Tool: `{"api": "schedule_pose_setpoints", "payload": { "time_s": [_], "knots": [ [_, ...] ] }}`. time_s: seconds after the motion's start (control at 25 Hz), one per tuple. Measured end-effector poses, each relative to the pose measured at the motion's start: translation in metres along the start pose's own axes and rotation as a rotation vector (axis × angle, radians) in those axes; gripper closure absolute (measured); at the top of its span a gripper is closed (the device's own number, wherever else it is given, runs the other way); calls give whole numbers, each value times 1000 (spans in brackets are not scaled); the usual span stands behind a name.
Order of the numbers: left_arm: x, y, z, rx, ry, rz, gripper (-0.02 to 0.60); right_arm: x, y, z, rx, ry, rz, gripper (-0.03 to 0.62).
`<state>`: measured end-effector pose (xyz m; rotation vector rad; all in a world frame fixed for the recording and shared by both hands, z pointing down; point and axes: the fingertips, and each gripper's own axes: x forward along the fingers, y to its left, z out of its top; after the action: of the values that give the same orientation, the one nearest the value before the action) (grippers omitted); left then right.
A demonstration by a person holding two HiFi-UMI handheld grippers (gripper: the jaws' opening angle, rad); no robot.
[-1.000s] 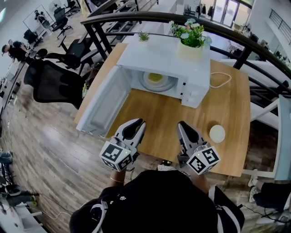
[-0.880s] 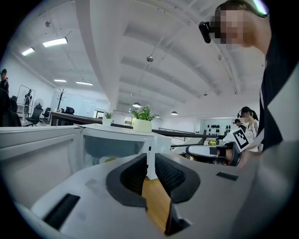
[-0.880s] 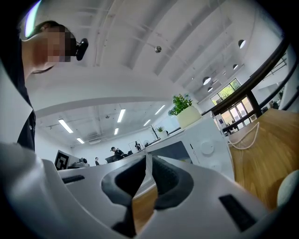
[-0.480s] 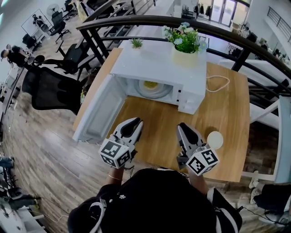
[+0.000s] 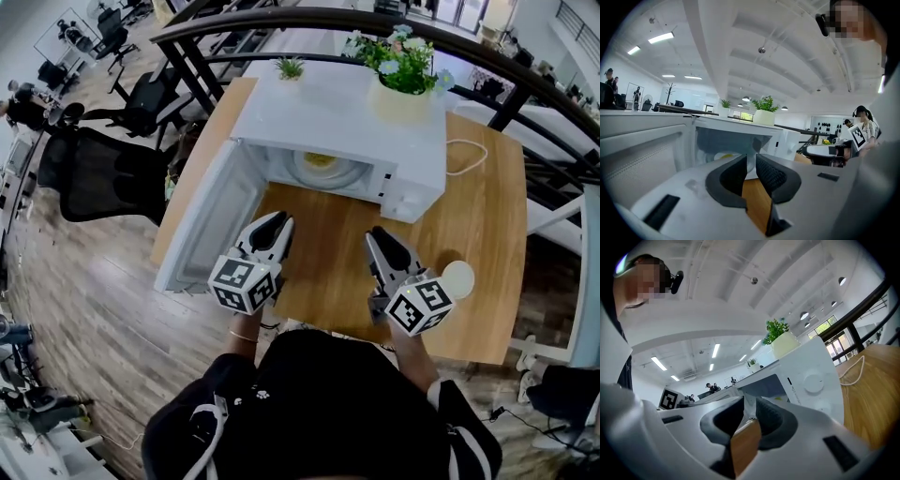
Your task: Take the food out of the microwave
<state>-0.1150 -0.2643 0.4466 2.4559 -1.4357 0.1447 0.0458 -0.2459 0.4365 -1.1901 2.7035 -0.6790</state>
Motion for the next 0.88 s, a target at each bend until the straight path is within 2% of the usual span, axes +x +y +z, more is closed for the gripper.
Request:
{"api": "schedule_pose_setpoints", "payload": {
  "time_s": [0.32, 0.44, 0.72, 0.88],
  "knots": [
    [42, 43, 16, 23, 44, -60, 539, 66, 0, 3, -12, 19, -84, 519],
    [59, 56, 9, 35, 77, -78, 490, 90, -5, 0, -25, 34, -126, 514],
    [95, 84, -15, -24, 137, -105, 444, 135, -24, -14, -14, 82, -214, 494],
    [116, 97, -26, -56, 154, -104, 438, 152, -41, -21, -21, 98, -282, 480]
  ]
}}
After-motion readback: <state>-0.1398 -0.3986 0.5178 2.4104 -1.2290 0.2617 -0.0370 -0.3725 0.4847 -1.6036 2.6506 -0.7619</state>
